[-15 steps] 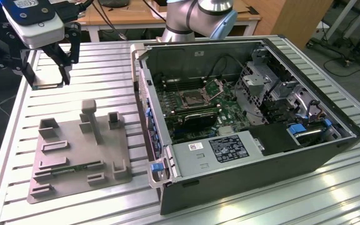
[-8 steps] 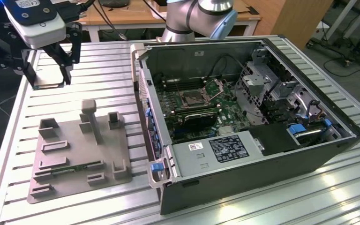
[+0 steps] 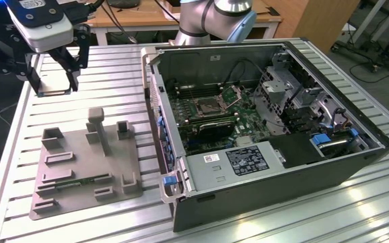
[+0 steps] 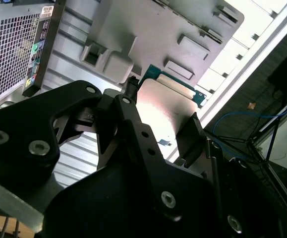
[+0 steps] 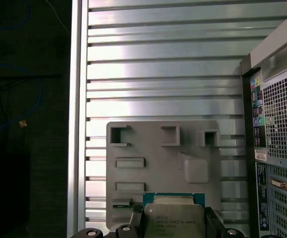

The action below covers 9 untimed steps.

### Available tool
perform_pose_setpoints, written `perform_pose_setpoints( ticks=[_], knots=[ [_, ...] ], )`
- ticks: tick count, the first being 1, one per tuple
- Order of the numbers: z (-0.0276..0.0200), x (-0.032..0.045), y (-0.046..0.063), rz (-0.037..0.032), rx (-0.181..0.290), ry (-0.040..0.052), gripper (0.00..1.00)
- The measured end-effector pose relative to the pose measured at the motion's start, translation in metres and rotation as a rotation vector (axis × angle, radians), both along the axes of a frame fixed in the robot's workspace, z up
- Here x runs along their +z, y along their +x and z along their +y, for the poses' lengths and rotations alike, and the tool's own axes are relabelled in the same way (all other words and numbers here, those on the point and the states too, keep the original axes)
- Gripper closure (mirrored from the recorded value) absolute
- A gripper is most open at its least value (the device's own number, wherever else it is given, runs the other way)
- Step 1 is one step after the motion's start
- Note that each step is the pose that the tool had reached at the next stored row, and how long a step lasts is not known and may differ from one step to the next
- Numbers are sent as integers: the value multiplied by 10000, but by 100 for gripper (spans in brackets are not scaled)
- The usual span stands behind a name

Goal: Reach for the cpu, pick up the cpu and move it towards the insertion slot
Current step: 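Pick up the cpu and move it towards the insertion slot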

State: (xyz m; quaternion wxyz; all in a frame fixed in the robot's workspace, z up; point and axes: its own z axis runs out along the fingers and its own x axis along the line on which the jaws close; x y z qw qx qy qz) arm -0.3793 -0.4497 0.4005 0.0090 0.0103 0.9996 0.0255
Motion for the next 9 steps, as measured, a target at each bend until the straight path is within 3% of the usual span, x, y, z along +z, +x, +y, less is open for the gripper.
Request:
perform_pose_setpoints(
  ticks=[9],
  knots=[
    [0, -1, 25, -6, 0, 0, 45]
  ],
)
